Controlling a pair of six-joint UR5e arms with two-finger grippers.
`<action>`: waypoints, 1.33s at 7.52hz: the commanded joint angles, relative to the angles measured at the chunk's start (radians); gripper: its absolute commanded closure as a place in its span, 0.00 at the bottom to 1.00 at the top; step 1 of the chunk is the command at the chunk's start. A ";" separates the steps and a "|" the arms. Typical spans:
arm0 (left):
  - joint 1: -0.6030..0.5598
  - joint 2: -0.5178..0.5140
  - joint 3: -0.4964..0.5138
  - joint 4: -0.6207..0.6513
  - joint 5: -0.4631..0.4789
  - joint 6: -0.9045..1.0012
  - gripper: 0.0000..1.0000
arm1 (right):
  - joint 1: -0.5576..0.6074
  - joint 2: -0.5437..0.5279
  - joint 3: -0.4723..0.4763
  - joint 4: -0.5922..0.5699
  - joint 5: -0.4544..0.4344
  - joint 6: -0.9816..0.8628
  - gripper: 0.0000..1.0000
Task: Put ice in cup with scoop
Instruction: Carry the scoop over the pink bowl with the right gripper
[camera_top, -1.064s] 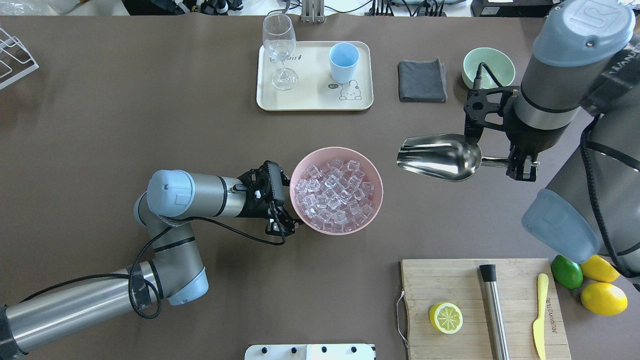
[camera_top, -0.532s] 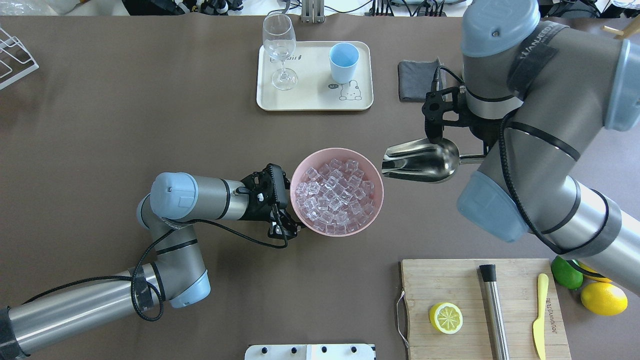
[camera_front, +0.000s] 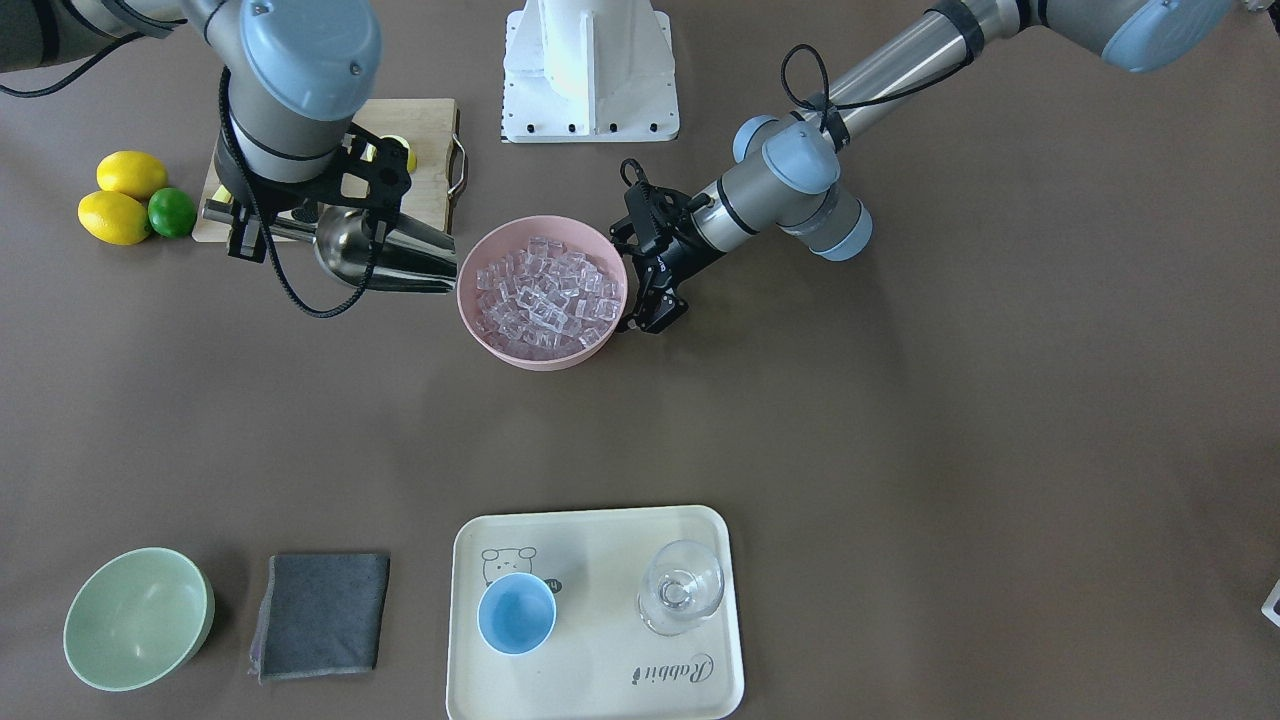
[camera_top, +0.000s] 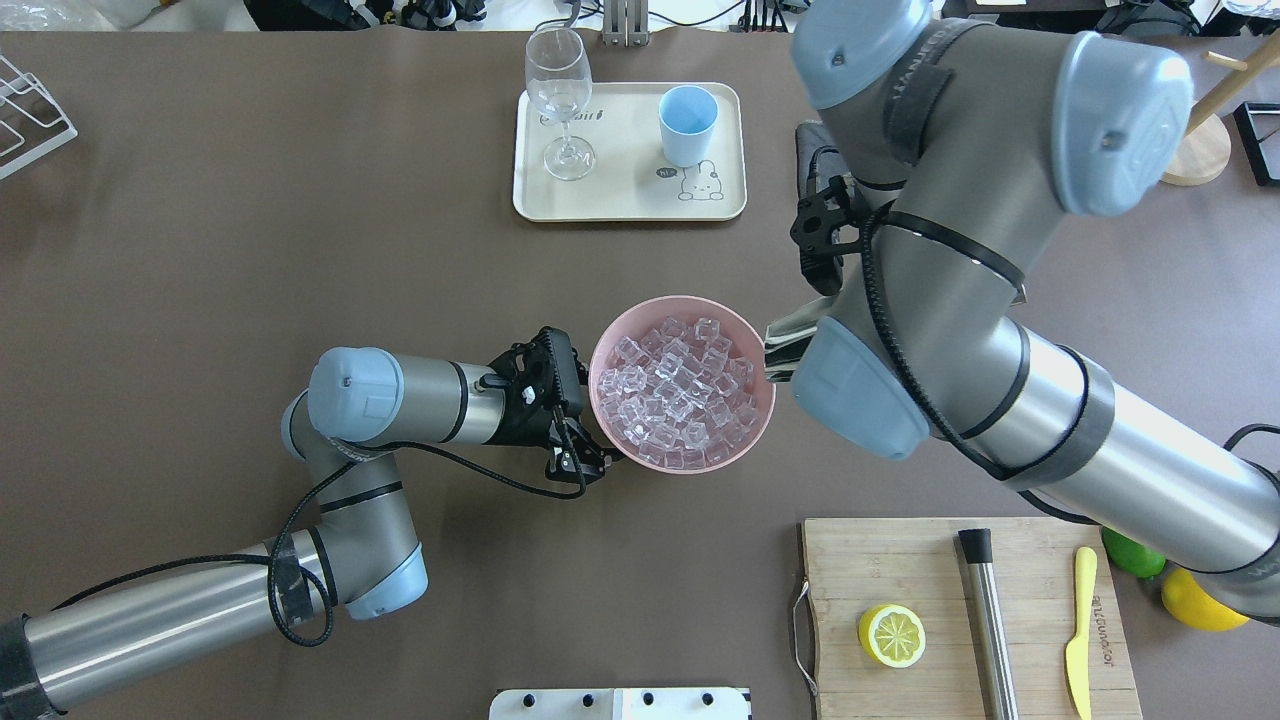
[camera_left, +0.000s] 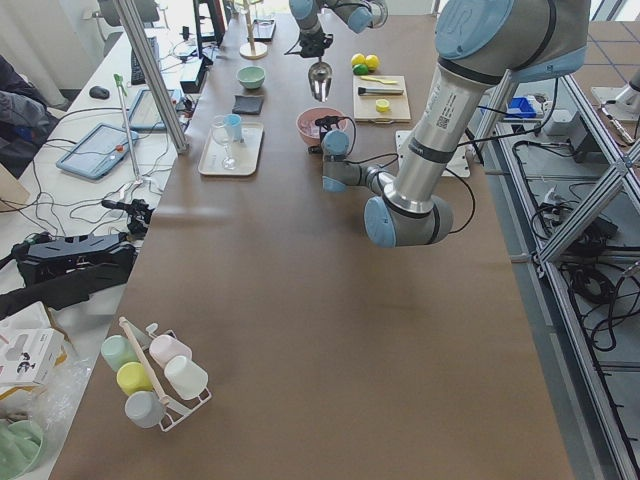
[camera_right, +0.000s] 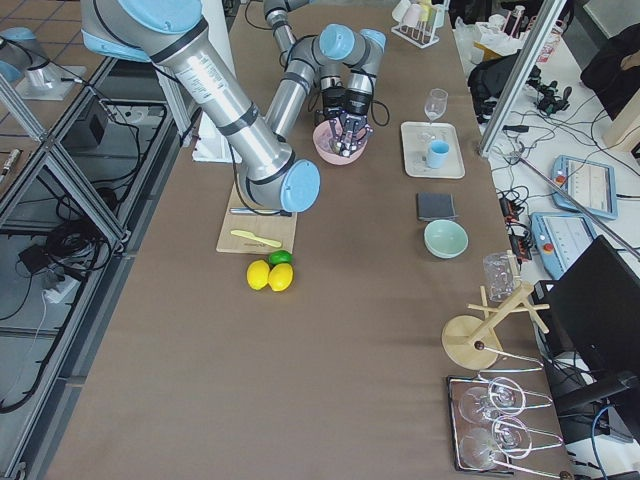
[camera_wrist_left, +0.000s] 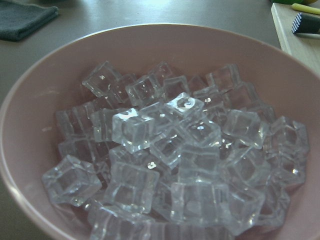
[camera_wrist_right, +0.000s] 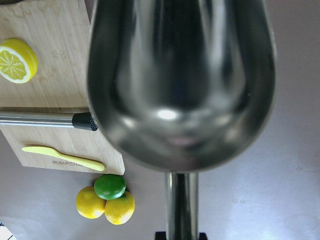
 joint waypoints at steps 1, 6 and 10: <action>0.004 -0.005 0.000 0.000 0.001 -0.004 0.02 | -0.039 0.119 -0.152 -0.043 -0.030 0.004 1.00; 0.004 -0.005 -0.002 0.000 0.002 -0.004 0.02 | -0.046 0.113 -0.167 -0.091 -0.048 0.007 1.00; 0.004 -0.005 -0.002 0.000 0.005 -0.004 0.02 | -0.094 0.125 -0.201 -0.090 -0.059 0.059 1.00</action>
